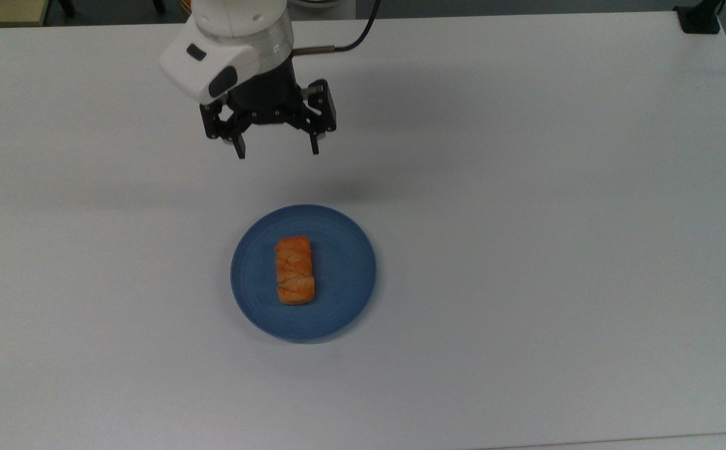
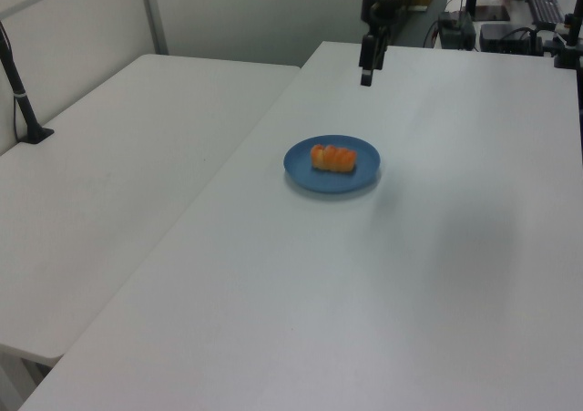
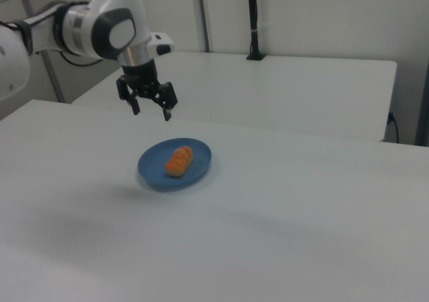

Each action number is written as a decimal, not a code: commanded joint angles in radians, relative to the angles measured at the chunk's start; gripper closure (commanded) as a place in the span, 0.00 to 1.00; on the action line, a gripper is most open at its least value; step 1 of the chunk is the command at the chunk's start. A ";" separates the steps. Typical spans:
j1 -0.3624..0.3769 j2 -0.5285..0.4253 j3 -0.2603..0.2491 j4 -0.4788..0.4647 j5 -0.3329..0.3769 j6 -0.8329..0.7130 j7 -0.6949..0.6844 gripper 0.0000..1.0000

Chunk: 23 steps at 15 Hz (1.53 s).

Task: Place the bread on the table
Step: 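Lower the gripper onto the orange bread roll and close on it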

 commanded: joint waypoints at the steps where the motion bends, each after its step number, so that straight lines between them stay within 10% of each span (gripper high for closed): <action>1: 0.002 0.113 -0.008 0.052 -0.010 0.092 -0.013 0.00; 16: 0.031 0.333 0.002 0.029 -0.116 0.376 0.039 0.00; 23: 0.029 0.328 0.004 0.017 -0.134 0.366 0.029 0.75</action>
